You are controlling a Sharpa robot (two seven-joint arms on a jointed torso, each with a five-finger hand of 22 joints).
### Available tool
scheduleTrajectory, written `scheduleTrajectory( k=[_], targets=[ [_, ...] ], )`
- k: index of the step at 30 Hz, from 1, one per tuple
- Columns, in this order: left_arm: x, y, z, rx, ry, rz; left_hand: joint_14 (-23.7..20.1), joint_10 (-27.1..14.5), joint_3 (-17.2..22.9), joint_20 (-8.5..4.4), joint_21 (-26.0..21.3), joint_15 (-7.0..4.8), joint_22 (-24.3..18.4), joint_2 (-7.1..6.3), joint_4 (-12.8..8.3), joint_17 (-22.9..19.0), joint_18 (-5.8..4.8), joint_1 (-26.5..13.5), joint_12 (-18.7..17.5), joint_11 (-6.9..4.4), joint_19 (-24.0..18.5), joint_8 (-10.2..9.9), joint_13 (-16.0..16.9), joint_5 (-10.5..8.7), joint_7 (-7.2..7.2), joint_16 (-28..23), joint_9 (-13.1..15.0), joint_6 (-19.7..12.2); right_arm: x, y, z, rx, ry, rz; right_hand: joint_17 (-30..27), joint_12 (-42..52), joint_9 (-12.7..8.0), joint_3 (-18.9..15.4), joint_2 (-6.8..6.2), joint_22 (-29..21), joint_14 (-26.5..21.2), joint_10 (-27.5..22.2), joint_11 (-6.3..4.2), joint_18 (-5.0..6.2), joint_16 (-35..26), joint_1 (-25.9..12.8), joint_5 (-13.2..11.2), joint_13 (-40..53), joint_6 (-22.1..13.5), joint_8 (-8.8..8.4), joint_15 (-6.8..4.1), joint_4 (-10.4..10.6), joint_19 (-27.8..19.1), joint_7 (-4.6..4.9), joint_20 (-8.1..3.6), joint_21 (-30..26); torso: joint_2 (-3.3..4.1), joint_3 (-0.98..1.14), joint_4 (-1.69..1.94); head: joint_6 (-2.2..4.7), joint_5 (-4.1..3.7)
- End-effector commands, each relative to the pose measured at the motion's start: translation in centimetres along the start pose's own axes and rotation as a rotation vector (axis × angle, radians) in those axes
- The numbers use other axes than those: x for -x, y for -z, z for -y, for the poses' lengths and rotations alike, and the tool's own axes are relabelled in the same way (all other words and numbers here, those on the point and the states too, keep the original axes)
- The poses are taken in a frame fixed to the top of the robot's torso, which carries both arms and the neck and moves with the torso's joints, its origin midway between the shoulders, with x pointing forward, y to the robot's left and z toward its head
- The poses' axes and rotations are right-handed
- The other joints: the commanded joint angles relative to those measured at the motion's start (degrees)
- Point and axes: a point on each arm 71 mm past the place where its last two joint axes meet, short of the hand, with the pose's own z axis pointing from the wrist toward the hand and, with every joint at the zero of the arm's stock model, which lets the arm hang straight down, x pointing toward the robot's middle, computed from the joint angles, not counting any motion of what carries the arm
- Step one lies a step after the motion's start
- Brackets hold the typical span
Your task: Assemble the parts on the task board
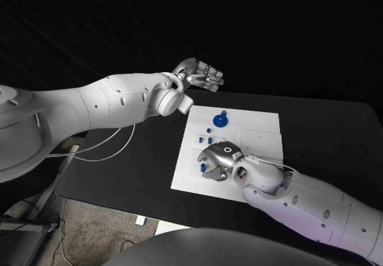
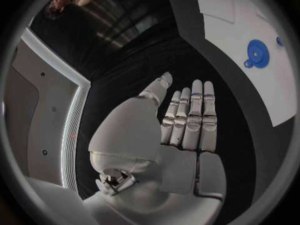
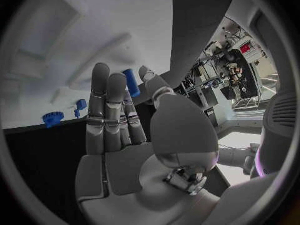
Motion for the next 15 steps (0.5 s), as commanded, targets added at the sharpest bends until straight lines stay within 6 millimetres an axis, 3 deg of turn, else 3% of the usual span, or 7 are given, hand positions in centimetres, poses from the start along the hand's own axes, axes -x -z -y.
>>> scheduleTrajectory(
  k=[1,7,10,15],
  targets=[
    [-0.1,0.0,0.1,-0.004,0.009,-0.011,-0.48,-0.31,-0.04,0.05,0.32,-0.04,-0.06,0.32,0.21,-0.03,-0.74,-0.01,0.13,-0.15,0.19,0.01,0.02,-0.02,-0.06,-0.19,-0.03,-0.29,0.5,0.1,-0.1,-0.002,-0.028,0.056,-0.06,0.26,-0.07,-0.05,0.06,-0.05,0.14,-0.22,-0.03,0.83,-0.25,0.56,0.07,0.02,-0.22,-0.17,0.42,0.43,0.17,-0.13,0.45,-0.33,0.00,0.00,0.01,0.08,-0.07],
    [0.0,0.0,0.1,-0.004,0.008,-0.010,-0.48,-0.31,-0.04,0.05,0.32,-0.04,-0.06,0.32,0.21,-0.03,-0.74,-0.01,0.13,-0.15,0.19,0.01,0.02,-0.02,-0.06,-0.19,-0.03,-0.29,0.8,0.7,0.0,0.000,-0.070,0.064,0.05,0.30,-0.07,-0.25,0.27,-0.05,0.57,0.22,-0.17,0.69,0.06,0.27,0.35,0.02,0.06,-0.18,0.30,0.80,0.63,-0.22,0.34,-0.18,-0.04,-0.04,-0.02,0.20,-0.31],
    [0.1,0.0,0.0,-0.003,0.008,-0.008,-0.48,-0.31,-0.04,0.05,0.32,-0.04,-0.06,0.32,0.21,-0.03,-0.74,-0.01,0.13,-0.15,0.19,0.01,0.02,-0.02,-0.06,-0.19,-0.03,-0.29,1.4,1.2,0.4,-0.004,-0.111,0.076,0.32,0.23,-0.08,-1.08,0.83,-0.16,0.92,1.05,-0.37,0.51,0.40,-0.24,0.87,0.01,0.28,-0.18,0.12,0.98,1.26,-0.17,0.14,-0.05,-0.07,-0.05,-0.10,0.41,-0.61],
    [0.3,0.1,0.0,-0.002,0.006,-0.002,-0.46,-0.28,-0.24,0.07,0.31,-0.05,-0.37,0.30,0.34,0.00,-0.71,0.13,0.15,-0.16,0.25,0.05,0.02,-0.06,-0.08,-0.16,-0.02,-0.29,3.2,2.2,1.8,-0.030,-0.216,0.112,0.66,0.27,-0.07,-2.43,2.10,-0.13,1.11,2.65,-0.64,0.33,0.78,-0.58,-0.61,0.01,0.84,-0.16,-0.03,0.85,1.60,0.10,-0.03,0.15,-0.13,0.02,-0.31,0.75,-1.17]
  ],
)
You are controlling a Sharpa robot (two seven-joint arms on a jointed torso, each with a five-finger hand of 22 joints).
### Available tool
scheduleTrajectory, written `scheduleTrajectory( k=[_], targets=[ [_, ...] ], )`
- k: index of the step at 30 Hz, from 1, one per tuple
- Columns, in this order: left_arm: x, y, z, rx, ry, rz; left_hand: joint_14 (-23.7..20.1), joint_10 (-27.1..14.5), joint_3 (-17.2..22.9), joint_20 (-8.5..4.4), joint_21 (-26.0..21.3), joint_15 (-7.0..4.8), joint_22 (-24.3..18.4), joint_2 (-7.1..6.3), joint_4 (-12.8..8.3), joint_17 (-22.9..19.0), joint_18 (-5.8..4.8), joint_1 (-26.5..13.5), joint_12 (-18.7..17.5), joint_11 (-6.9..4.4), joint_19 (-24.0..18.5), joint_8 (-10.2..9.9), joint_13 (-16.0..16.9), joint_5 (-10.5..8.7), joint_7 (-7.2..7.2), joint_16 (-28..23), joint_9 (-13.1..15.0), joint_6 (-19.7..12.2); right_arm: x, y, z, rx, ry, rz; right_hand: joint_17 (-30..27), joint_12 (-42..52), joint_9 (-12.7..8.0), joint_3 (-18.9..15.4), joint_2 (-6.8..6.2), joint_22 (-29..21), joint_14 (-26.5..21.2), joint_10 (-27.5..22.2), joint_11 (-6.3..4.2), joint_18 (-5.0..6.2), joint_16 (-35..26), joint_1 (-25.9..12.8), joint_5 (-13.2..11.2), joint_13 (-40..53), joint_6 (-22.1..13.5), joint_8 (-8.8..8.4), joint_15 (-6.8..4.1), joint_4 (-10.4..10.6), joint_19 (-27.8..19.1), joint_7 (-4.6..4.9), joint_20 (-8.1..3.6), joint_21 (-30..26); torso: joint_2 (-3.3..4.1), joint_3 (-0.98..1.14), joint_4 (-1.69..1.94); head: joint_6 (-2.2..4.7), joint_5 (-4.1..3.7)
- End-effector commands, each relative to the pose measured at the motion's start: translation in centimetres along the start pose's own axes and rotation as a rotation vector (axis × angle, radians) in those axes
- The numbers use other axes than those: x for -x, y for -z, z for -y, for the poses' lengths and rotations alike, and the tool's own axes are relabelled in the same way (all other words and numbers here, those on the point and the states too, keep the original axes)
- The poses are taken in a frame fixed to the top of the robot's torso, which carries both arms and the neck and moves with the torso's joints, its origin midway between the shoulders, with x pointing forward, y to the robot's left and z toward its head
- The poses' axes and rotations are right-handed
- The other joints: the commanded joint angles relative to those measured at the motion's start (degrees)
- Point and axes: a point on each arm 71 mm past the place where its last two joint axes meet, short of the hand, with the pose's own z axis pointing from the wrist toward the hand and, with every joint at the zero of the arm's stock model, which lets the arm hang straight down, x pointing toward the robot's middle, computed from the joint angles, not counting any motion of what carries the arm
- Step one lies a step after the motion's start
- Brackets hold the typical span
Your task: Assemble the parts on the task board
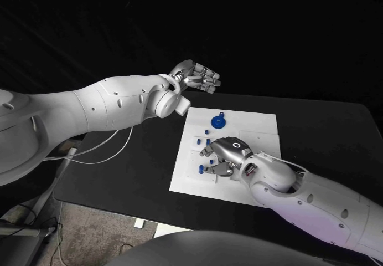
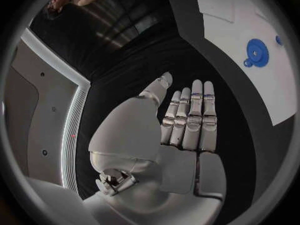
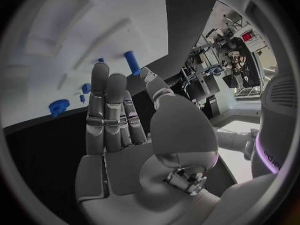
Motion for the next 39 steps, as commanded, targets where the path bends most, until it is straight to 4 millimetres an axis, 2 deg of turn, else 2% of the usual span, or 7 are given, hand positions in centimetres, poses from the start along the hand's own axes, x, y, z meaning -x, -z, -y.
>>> scheduleTrajectory(
  k=[1,17,19,20,24,28,39],
  targets=[
    [0.1,0.1,0.1,-0.007,0.007,-0.005,-0.45,-0.27,-0.30,0.08,0.31,-0.05,-0.43,0.29,0.36,0.02,-0.70,0.18,0.16,-0.17,0.27,0.07,0.02,-0.07,-0.09,-0.14,-0.02,-0.29,1.3,0.5,0.7,-0.016,-0.142,0.032,0.25,0.23,-0.07,-0.36,1.09,0.22,0.46,1.16,-0.20,0.32,0.51,-0.26,-0.68,-0.02,0.83,-0.19,-0.08,-0.51,0.98,0.12,-0.27,0.31,-0.05,0.06,-0.21,0.26,-0.58],
    [1.6,0.9,-0.4,-0.037,0.022,0.028,0.50,0.73,-0.10,-0.24,0.46,-0.42,-0.61,0.40,0.68,0.18,-0.86,-0.07,0.14,-0.51,0.63,0.16,0.01,-0.11,-0.38,-0.07,-0.01,0.65,7.7,6.5,8.3,-0.197,-0.490,0.059,1.37,11.26,0.88,-1.42,5.37,1.17,0.92,19.91,-6.29,-2.49,1.40,-3.47,0.54,6.16,8.04,0.04,-3.64,-1.71,1.21,-2.84,-3.46,1.13,-1.05,0.41,-1.39,1.65,-5.08],
    [1.7,1.1,-0.6,-0.041,0.030,0.029,0.63,0.88,-0.05,-0.28,0.47,-0.46,-0.62,0.42,0.76,0.19,-0.89,-0.18,0.13,-0.56,0.68,0.18,0.01,-0.14,-0.43,-0.07,0.00,0.83,7.6,7.2,9.7,-0.254,-0.521,0.027,6.70,33.22,1.34,-4.01,5.73,2.82,-0.21,10.05,-7.62,-3.84,5.91,-2.96,0.47,27.34,8.15,0.28,-4.30,-0.93,1.05,-3.49,-4.43,2.40,-1.24,0.51,-1.49,1.77,-5.76],
    [1.7,1.1,-0.7,-0.043,0.035,0.029,0.74,1.03,-0.02,-0.32,0.50,-0.50,-0.63,0.43,0.82,0.21,-0.90,-0.25,0.14,-0.60,0.74,0.18,0.01,-0.17,-0.46,-0.05,-0.01,0.93,7.5,7.6,10.4,-0.284,-0.534,0.004,7.86,38.15,1.45,-3.94,7.68,3.27,-0.93,7.57,-6.96,-3.86,6.32,-4.01,0.45,32.32,7.43,-0.11,-4.17,0.54,0.99,-3.19,-4.52,2.72,-1.31,0.54,-1.54,1.80,-5.97],
    [1.9,1.5,-1.0,-0.052,0.048,0.028,0.94,1.41,0.00,-0.36,0.49,-0.58,-0.68,0.43,1.01,0.23,-0.98,-0.51,0.13,-0.73,0.79,0.19,0.00,-0.27,-0.59,-0.05,-0.01,1.23,6.9,8.9,12.5,-0.390,-0.570,-0.073,12.89,46.35,2.93,-2.71,8.68,6.45,-1.08,6.25,-6.86,-3.33,8.24,-5.50,-0.36,42.63,6.43,-0.14,-4.09,1.96,1.02,-3.22,-4.33,5.70,-1.49,0.65,-1.67,1.88,-6.82],
    [2.2,2.0,-1.4,-0.052,0.064,0.033,1.13,1.85,0.09,-0.45,0.45,-0.65,-0.81,0.36,1.22,0.24,-1.11,-0.72,0.11,-0.86,0.87,0.08,0.00,-0.29,-0.66,-0.08,-0.03,1.42,6.3,10.4,14.2,-0.491,-0.588,-0.163,20.20,51.63,4.18,-0.20,8.38,10.22,-0.90,8.58,-6.80,-2.89,10.85,-6.87,-1.37,51.67,5.94,-0.10,-3.95,2.30,0.64,-3.13,-4.12,9.67,-1.65,0.81,-1.69,1.84,-7.55],
    [2.4,3.1,-2.1,-0.064,0.098,0.009,1.18,2.72,-3.32,-0.14,0.02,-0.45,-1.86,-0.80,3.64,0.42,-1.52,-3.33,0.19,-1.07,0.90,0.12,0.04,-2.31,-0.87,-0.11,0.01,1.43,5.0,13.4,16.1,-0.721,-0.616,-0.378,26.18,55.39,5.21,-1.04,8.38,14.55,-0.03,11.50,-6.63,-2.60,11.96,-11.85,-2.80,60.19,5.00,-0.19,-3.80,6.66,0.86,-2.98,-4.01,14.30,-1.54,0.53,-1.61,2.16,-8.79]
  ],
)
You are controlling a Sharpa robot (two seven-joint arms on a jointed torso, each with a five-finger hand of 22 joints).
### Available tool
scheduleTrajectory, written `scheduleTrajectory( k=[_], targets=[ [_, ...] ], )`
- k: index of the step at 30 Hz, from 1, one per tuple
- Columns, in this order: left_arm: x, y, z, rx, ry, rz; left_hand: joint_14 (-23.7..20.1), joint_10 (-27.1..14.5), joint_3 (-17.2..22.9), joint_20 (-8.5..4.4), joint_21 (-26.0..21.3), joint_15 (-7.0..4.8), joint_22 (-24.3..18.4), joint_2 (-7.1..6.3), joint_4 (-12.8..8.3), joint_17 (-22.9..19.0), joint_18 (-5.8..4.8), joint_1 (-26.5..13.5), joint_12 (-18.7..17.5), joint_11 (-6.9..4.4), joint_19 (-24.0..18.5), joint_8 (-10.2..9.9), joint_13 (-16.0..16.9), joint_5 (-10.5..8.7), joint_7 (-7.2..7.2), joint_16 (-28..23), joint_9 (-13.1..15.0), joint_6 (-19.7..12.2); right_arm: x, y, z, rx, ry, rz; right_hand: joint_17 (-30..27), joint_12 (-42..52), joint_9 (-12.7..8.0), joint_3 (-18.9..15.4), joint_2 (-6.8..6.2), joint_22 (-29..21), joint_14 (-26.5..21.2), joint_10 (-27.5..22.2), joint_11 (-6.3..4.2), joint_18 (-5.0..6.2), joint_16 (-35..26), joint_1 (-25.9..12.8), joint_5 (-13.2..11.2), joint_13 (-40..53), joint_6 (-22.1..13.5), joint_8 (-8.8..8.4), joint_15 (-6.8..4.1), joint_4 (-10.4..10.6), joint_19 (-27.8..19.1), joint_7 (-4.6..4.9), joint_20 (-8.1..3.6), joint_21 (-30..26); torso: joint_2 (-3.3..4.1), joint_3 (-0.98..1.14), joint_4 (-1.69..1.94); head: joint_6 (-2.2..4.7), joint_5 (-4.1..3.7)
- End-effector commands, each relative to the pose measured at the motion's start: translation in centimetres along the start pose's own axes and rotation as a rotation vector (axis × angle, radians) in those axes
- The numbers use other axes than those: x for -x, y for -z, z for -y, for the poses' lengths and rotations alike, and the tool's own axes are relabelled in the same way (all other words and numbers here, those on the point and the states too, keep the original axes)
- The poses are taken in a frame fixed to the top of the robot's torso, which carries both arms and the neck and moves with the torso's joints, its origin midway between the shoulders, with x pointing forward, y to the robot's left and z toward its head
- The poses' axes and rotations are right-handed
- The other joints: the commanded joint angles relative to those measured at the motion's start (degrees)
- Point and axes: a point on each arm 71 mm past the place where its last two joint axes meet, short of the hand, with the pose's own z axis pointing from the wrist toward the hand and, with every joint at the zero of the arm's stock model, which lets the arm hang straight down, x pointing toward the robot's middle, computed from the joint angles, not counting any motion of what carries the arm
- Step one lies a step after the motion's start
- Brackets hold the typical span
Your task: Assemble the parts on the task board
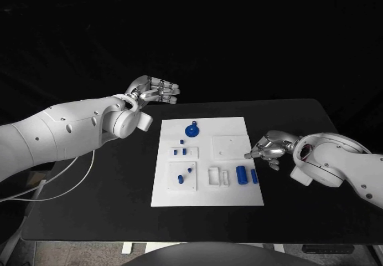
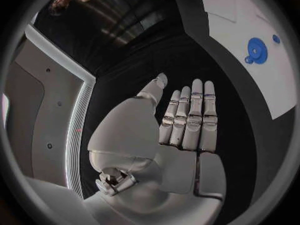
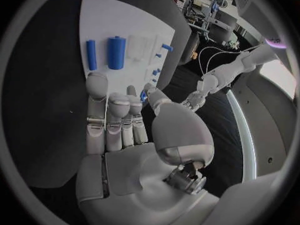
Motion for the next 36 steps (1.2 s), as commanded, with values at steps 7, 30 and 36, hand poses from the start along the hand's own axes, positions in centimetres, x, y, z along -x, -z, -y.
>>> scheduleTrajectory(
  k=[7,30,36],
  targets=[
    [-0.4,0.6,0.0,-0.050,0.056,-0.052,-1.53,1.56,-11.70,0.76,-0.05,0.73,-3.56,2.24,2.42,0.09,-0.02,0.11,0.10,-0.27,0.78,0.13,0.05,0.27,-0.48,-0.34,0.02,1.00,-1.3,0.3,1.6,-0.242,0.018,-0.180,1.05,-2.24,-0.03,-2.35,-0.35,0.77,0.41,0.27,0.51,0.75,-0.21,-3.30,-3.56,0.07,-2.73,-0.13,0.39,3.13,0.42,0.83,0.67,-0.04,0.11,-0.14,0.17,0.17,-0.51],
    [-0.9,0.6,0.0,-0.045,0.068,-0.071,-0.93,1.94,-12.83,0.64,0.10,0.64,-4.98,2.11,3.38,-0.74,-0.07,-0.65,0.01,-0.33,1.16,0.12,0.05,-0.76,-0.37,-0.37,0.04,0.76,-2.4,-1.5,0.1,-0.260,0.109,-0.151,3.06,-3.02,-1.46,1.13,-4.56,2.93,0.91,0.79,0.92,0.95,-1.05,-4.28,-8.45,2.14,-4.79,-0.12,0.68,7.35,0.81,1.41,0.99,-1.01,0.26,-0.19,0.19,-0.72,0.35],
    [-1.1,0.6,0.0,-0.043,0.070,-0.076,-1.07,1.80,-12.82,0.67,0.11,0.68,-5.16,2.05,3.58,-0.75,-0.05,-0.78,0.01,-0.27,1.19,0.14,0.06,-0.76,-0.32,-0.37,0.04,0.61,-3.3,-2.2,-0.3,-0.260,0.144,-0.160,3.10,-3.10,-2.09,1.89,-5.35,3.11,0.92,0.74,0.92,0.96,-1.08,-3.97,-8.87,2.09,-4.67,-0.11,0.69,8.17,0.87,1.43,1.00,-1.22,0.21,-0.18,0.14,-1.05,0.72]
  ],
)
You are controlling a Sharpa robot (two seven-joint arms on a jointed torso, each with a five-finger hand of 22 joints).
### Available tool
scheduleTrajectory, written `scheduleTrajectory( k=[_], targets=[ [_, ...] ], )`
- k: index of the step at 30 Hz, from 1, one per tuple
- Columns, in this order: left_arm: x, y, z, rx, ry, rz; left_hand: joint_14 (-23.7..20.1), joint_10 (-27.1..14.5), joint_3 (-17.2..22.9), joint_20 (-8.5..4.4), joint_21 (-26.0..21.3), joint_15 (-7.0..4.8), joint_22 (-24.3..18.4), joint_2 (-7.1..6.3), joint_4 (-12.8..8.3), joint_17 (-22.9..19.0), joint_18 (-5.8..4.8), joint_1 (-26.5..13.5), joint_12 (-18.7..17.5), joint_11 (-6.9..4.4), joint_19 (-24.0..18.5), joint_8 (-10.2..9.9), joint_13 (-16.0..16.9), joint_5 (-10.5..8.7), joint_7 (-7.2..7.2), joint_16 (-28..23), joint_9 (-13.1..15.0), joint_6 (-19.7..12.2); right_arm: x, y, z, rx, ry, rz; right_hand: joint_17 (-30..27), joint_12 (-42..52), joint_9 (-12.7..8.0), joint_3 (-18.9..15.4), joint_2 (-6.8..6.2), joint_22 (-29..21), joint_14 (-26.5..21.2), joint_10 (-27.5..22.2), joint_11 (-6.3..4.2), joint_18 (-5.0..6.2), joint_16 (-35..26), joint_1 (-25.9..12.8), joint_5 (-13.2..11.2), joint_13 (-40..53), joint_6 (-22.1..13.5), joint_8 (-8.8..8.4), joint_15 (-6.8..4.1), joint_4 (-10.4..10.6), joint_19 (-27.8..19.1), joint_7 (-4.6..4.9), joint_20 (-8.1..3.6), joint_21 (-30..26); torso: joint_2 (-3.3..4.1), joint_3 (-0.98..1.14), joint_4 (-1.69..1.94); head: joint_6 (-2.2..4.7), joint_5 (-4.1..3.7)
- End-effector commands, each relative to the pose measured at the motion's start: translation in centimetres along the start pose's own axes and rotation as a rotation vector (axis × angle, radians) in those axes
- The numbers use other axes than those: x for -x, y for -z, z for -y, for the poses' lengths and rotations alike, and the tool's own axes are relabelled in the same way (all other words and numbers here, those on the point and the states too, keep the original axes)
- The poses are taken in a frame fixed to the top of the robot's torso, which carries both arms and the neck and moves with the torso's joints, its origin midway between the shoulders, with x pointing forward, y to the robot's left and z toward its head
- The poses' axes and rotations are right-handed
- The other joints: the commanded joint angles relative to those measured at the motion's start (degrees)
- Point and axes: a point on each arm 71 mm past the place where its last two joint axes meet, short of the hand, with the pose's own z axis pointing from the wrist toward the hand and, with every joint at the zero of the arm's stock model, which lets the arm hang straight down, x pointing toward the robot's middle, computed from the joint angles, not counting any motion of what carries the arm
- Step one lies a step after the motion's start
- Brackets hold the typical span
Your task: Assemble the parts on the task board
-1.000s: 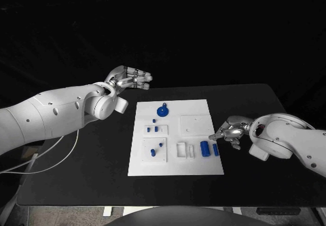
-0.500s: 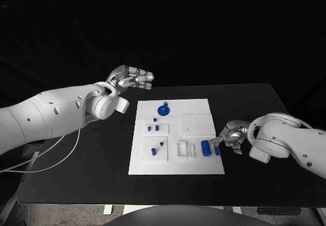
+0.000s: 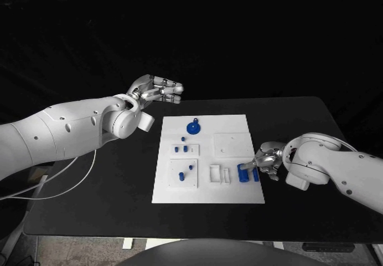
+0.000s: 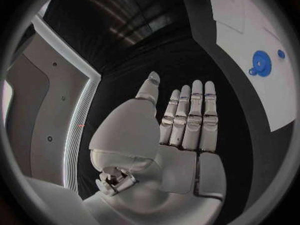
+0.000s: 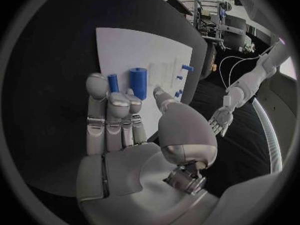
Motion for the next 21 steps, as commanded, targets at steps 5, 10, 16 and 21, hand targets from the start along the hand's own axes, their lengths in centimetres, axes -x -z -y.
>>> scheduleTrajectory(
  k=[5,10,16,21],
  targets=[
    [-0.4,-0.1,0.1,-0.001,0.016,-0.019,0.25,-0.15,-0.12,-0.15,0.14,0.00,-0.21,-0.20,0.34,-0.04,0.00,-0.56,0.03,0.31,0.44,0.06,0.06,-0.32,0.36,-0.17,0.01,-0.74,-0.8,-0.9,-0.3,-0.027,0.082,0.003,0.07,-0.28,-0.52,0.35,-0.83,0.36,0.33,0.10,0.30,0.91,-0.36,0.54,-0.06,0.05,0.04,-0.10,0.09,0.32,1.12,0.09,0.37,-0.45,-0.01,-0.02,0.01,-0.41,0.42],
    [-0.5,-0.1,0.1,0.005,0.017,-0.020,0.35,-0.04,-0.01,-0.14,0.17,-0.03,-0.34,-0.16,0.31,-0.03,0.02,-0.46,0.04,0.26,0.49,0.24,0.06,-0.27,0.32,-0.17,0.06,-0.72,-1.4,-1.3,-0.5,-0.031,0.104,-0.010,0.14,-0.27,-0.57,0.48,-1.34,0.47,0.35,0.11,0.29,0.89,-0.31,1.39,-0.20,0.05,0.16,-0.10,0.08,-0.47,1.14,0.08,0.37,-0.47,-0.04,0.03,-0.08,-0.54,0.66],
    [-0.6,-0.2,0.0,0.015,0.015,-0.016,0.27,-0.12,0.09,-0.13,0.16,0.00,-0.48,-0.08,0.30,-0.05,0.00,-0.41,0.03,0.29,0.46,0.25,0.06,-0.26,0.34,-0.17,0.05,-0.80,-2.2,-1.7,-0.9,-0.029,0.121,-0.032,0.24,-0.21,-0.62,0.56,-1.42,0.68,0.34,0.15,0.26,0.85,-0.27,1.50,-0.25,0.09,0.33,-0.10,0.06,-0.49,1.19,0.05,0.35,-0.45,0.02,0.01,0.03,-0.70,0.40],
    [-0.7,-0.3,0.0,0.020,0.014,-0.016,0.19,-0.14,0.12,-0.12,0.17,0.02,-0.55,-0.09,0.26,-0.05,0.00,-0.40,0.03,0.30,0.45,0.25,0.06,-0.24,0.35,-0.19,0.05,-0.84,-2.6,-2.0,-1.2,-0.028,0.124,-0.038,0.39,-0.15,-0.64,0.55,-1.45,0.75,0.37,0.17,0.26,0.84,-0.13,1.55,-0.24,0.14,0.31,-0.11,0.06,-0.56,1.21,0.05,0.34,-0.46,-0.01,-0.04,0.00,-0.73,0.48]
  ],
)
